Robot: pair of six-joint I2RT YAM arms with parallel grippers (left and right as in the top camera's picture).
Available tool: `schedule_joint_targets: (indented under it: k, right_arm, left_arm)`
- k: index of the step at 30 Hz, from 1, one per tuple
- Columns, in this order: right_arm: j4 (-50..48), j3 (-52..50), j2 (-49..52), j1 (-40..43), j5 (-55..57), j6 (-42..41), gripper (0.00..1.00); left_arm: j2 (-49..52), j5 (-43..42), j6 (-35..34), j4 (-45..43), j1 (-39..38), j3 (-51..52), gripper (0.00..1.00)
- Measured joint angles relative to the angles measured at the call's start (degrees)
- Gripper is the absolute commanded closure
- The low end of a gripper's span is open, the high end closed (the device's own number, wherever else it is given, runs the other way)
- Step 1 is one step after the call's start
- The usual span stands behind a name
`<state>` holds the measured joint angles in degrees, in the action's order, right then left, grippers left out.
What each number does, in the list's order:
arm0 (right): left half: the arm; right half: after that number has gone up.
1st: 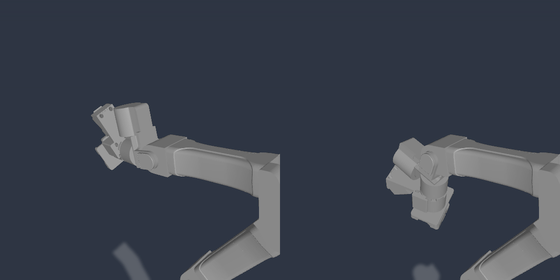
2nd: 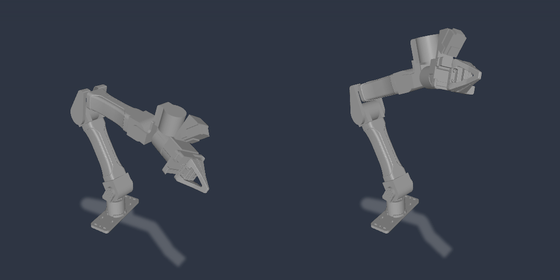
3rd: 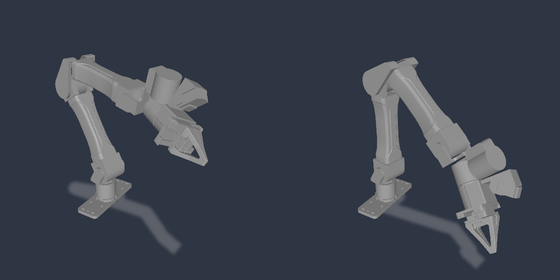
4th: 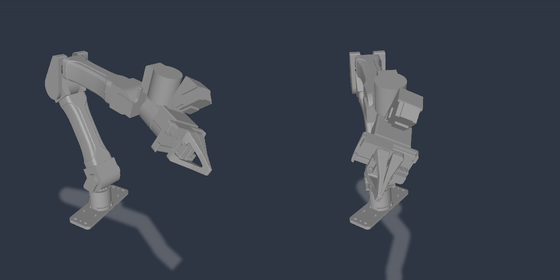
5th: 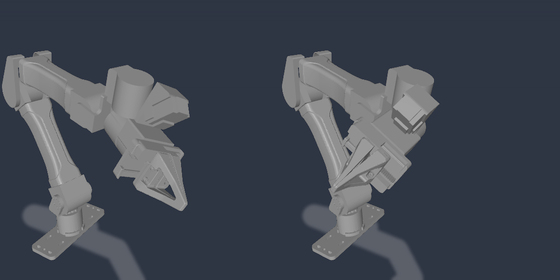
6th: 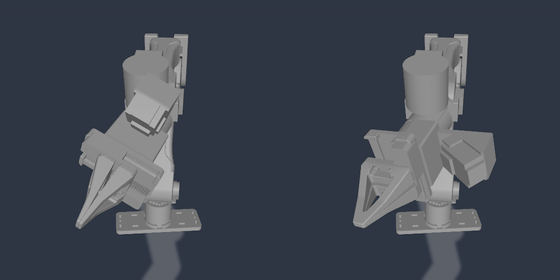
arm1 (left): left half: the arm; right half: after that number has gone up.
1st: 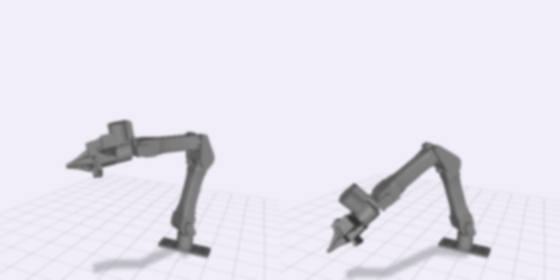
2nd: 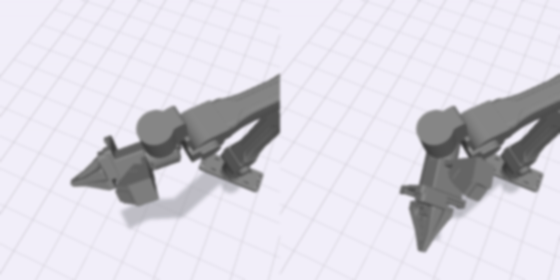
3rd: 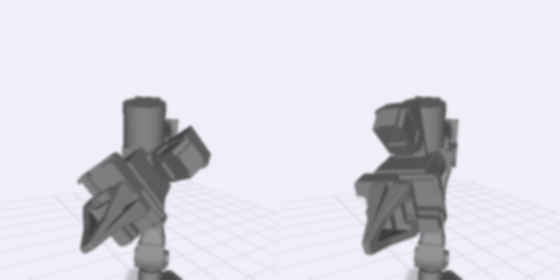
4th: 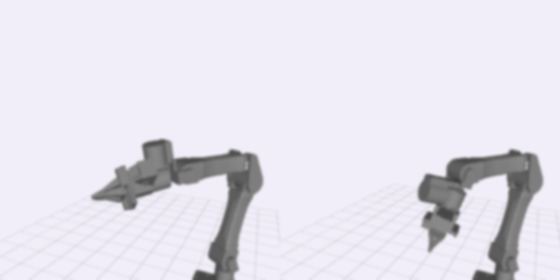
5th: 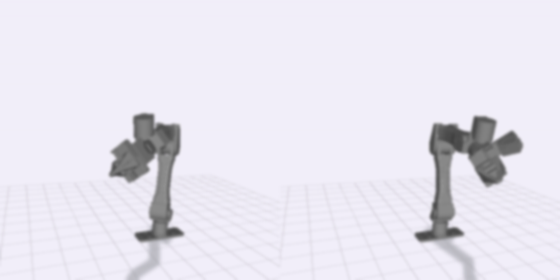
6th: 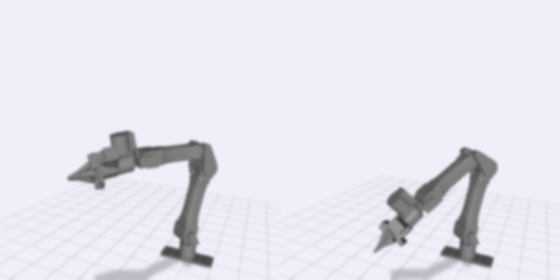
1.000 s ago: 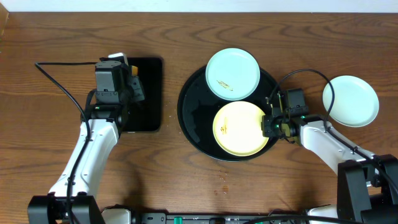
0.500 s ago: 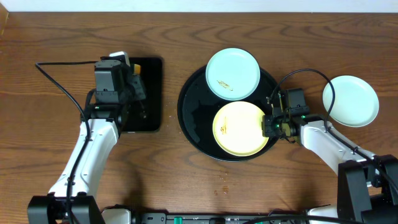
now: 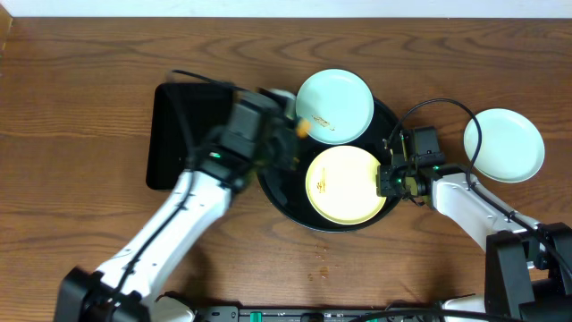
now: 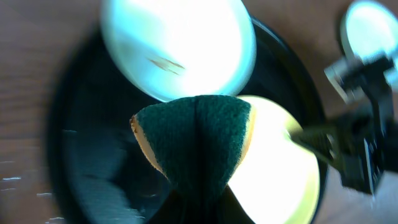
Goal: Clean dirty plates on tray and stack at the side
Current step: 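Carry the sponge with the left gripper onto the yellow plate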
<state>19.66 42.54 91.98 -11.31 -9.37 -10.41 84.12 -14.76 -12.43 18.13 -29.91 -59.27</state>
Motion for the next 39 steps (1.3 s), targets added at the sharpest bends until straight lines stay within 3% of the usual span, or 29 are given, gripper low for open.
schedule_joint_targets:
  k: [7, 15, 39]
  right_arm:
    - [0.02, 0.02, 0.00, 0.00, 0.00, 0.02, 0.98]
    - [0.02, 0.02, 0.00, 0.00, 0.00, 0.02, 0.98]
    - [0.09, 0.04, 0.00, 0.00, 0.00, 0.02, 0.97]
  left_arm:
    - [10.36, 1.55, -1.16, -0.72, -9.05, -0.02, 0.93]
    - [18.45, 1.64, -2.27, -4.00, -12.15, -0.02, 0.92]
    - [19.28, 11.63, -7.32, -8.17, -12.20, 0.00, 0.93]
